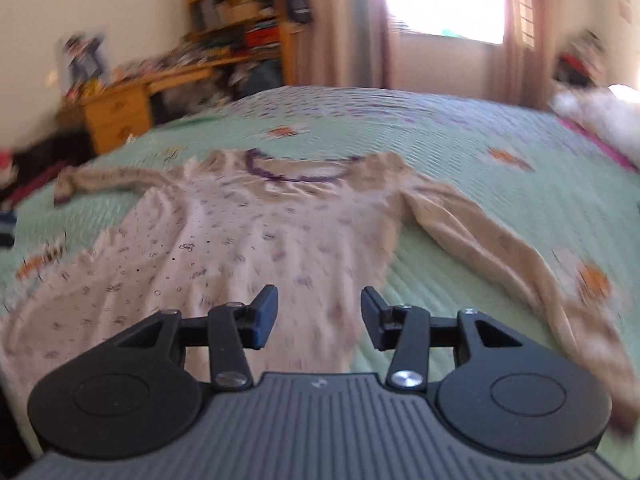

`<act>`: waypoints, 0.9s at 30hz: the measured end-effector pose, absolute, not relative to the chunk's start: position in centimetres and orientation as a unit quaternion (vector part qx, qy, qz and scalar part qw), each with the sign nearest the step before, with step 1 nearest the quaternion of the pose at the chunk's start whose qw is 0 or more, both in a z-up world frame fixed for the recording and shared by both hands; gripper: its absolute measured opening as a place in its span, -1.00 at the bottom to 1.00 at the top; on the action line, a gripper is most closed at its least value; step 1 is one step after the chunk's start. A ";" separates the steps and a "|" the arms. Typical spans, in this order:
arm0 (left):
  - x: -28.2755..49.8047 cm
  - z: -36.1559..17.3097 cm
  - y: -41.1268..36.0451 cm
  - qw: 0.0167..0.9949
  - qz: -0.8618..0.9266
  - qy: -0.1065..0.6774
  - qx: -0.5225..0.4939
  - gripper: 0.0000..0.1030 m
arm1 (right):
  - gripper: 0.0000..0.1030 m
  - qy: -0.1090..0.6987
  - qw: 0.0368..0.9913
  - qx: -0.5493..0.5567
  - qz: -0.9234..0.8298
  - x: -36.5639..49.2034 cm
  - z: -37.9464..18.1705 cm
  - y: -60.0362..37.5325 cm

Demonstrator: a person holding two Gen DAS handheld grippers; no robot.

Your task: Fold clothes

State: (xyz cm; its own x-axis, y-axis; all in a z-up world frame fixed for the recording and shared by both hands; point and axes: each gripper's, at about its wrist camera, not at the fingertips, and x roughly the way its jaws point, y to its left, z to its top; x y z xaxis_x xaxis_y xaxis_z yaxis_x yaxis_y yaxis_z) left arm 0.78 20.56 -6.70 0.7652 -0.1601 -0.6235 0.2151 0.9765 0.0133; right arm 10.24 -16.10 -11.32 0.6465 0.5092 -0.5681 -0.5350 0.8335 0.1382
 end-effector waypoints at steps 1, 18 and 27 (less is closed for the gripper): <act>1.7 -7.6 20.2 0.935 -0.102 0.337 0.046 0.56 | -0.07 0.308 0.899 -0.033 0.309 12.2 -11.4 -14.9; 3.0 -14.2 21.2 0.911 -0.122 0.392 0.030 0.58 | -0.42 0.356 0.864 -0.093 0.345 13.4 -14.3 -15.1; 2.5 -14.7 21.8 0.908 -0.117 0.402 0.027 0.64 | -0.29 0.340 0.867 -0.106 0.349 13.3 -12.9 -11.1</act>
